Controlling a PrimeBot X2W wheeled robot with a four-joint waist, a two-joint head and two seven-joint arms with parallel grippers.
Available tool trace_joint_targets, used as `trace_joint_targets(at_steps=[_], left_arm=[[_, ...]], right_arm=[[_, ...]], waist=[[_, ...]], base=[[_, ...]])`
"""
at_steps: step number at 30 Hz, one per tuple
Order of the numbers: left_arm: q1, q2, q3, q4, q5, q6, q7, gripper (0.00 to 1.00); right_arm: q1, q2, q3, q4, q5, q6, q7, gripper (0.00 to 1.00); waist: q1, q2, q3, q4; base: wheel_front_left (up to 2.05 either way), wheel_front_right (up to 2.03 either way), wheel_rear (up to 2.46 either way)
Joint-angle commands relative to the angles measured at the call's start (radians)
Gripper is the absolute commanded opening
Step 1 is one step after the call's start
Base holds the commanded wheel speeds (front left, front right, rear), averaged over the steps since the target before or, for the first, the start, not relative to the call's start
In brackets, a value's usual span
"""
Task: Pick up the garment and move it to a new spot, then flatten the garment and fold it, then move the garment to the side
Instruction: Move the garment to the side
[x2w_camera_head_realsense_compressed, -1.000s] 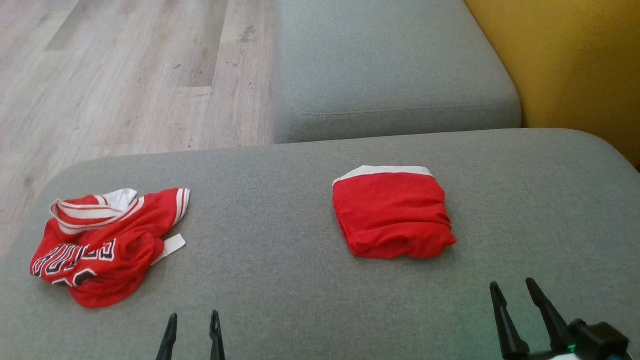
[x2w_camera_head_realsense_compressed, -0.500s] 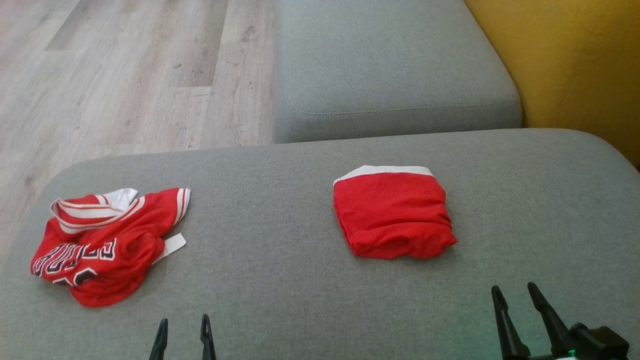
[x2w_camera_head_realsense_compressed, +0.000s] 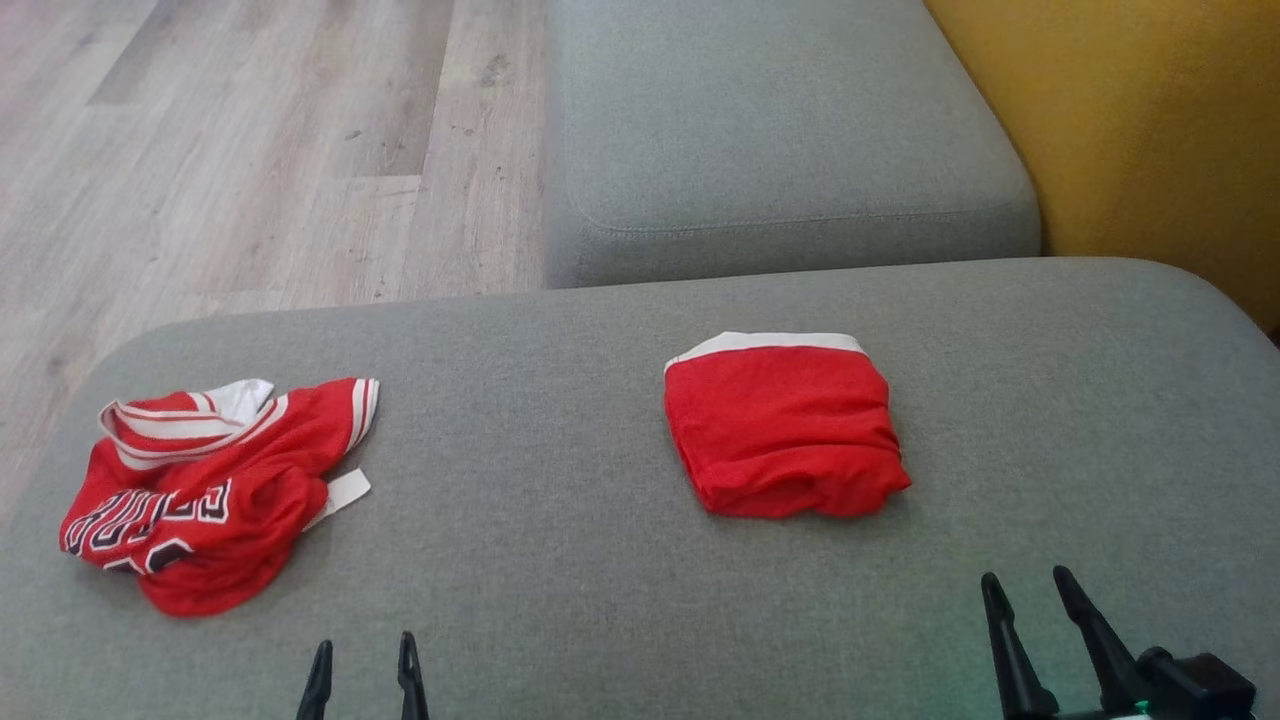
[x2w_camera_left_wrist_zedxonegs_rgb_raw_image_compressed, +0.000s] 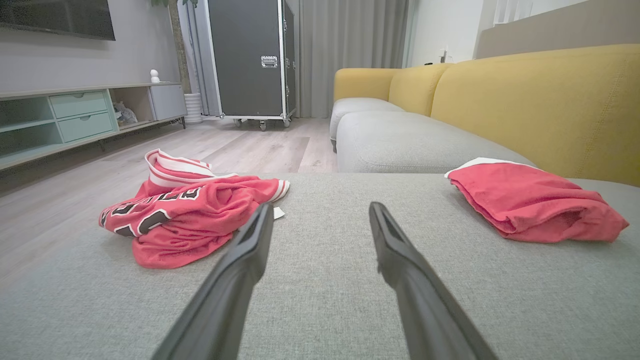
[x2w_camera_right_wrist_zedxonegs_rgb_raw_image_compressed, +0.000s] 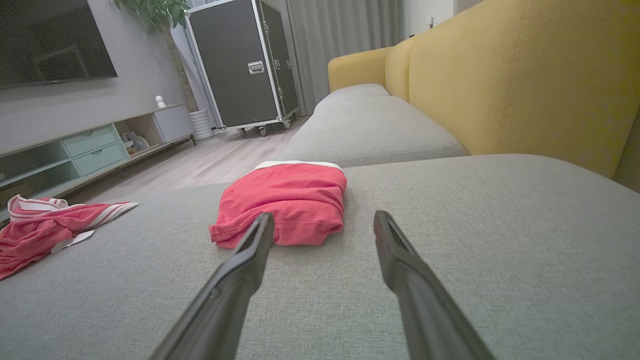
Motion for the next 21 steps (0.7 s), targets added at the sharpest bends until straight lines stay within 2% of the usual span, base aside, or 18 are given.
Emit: trace_joint_targets(at_steps=[1,8,13,21], left_arm=[[-0.041,-0.01,0.032,-0.028,0.002,0.001,-0.005,1.0],[-0.059,-0.01,0.018,-0.028,0.01,-0.008,-0.005,1.0],[-0.083,-0.01,-0.011,-0.052,0.022,-0.031,-0.005,1.0],[-0.128,-0.01,-0.049,-0.058,0.016,-0.034,-0.005,1.0]], right_arm=[[-0.032,-0.021,0.022,-0.027,-0.008,-0.001,-0.011,1.0],[-0.065,-0.032,0.017,0.008,-0.033,-0.001,-0.011,1.0],[-0.154,-0.035,-0.012,0.148,-0.039,-0.001,-0.011,1.0],[-0.359,-0.057,-0.017,0.308,0.009,-0.001,0.047,1.0]], waist=[[0.0,0.0,0.001,0.002],[0.0,0.0,0.034,0.018],[0.0,0.0,0.079,0.046],[0.0,0.0,0.153,0.089]], base=[[0.0,0.0,0.0],[0.0,0.0,0.0],[0.0,0.0,0.0],[0.0,0.0,0.0]])
